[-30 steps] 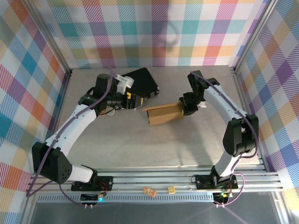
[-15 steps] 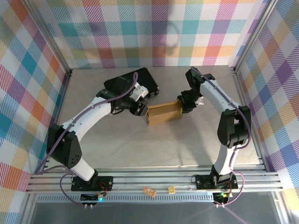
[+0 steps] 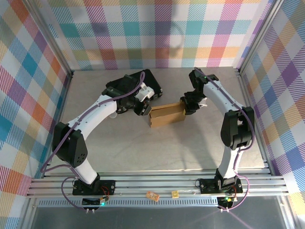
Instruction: Fold the paper box
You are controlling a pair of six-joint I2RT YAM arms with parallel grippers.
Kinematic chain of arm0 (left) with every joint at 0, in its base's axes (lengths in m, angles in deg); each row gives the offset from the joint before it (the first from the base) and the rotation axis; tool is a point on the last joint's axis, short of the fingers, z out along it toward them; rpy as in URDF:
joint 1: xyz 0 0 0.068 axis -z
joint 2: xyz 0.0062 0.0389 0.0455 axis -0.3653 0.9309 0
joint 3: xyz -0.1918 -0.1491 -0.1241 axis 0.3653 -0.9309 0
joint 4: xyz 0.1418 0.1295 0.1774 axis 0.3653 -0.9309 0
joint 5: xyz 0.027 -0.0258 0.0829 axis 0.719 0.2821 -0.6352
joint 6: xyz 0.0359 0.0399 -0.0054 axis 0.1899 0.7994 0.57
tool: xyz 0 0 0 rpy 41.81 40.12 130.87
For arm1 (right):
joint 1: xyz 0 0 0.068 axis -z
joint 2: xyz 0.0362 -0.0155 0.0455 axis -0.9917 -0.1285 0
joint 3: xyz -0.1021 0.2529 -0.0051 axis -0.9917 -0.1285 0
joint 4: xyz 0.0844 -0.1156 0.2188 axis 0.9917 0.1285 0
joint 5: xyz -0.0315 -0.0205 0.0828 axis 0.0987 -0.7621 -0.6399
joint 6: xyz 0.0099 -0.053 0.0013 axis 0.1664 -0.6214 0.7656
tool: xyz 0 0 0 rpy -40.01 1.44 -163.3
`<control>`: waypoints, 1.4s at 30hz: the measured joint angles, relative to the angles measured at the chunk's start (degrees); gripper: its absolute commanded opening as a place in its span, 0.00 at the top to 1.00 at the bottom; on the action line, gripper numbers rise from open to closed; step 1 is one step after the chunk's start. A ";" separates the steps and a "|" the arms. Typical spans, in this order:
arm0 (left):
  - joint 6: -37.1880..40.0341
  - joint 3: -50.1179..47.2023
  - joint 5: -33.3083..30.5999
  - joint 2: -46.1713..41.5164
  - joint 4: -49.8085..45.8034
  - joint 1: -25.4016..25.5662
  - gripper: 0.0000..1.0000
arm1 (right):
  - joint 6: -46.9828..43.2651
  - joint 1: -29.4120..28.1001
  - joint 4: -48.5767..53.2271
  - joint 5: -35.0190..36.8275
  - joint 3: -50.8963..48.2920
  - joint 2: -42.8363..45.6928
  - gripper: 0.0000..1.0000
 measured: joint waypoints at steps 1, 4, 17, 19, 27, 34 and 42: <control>0.00 0.00 0.02 0.04 -0.28 0.00 0.66 | 0.02 0.00 0.02 -0.04 0.17 -0.17 0.60; 0.00 0.00 0.02 0.20 -1.01 0.04 0.66 | 0.02 0.00 0.00 -0.07 0.61 -0.46 0.60; -0.52 1.53 -2.10 0.90 -2.64 0.37 0.76 | 0.24 0.31 0.02 -0.11 1.05 -0.83 0.61; -0.52 1.70 -2.51 0.90 -3.17 0.37 0.76 | 0.24 0.33 0.00 -0.26 1.22 -1.01 0.60; -0.52 1.77 -3.45 0.90 -3.98 0.37 0.79 | 0.66 0.33 0.02 -0.37 1.64 -1.36 0.60; -3.04 2.03 -3.19 0.90 -4.09 0.57 0.93 | 1.09 0.33 -0.04 -0.66 1.92 -1.64 0.60; -13.07 2.03 -5.03 0.90 -3.37 1.75 1.00 | 1.31 0.37 -0.22 -0.68 1.92 -1.66 0.61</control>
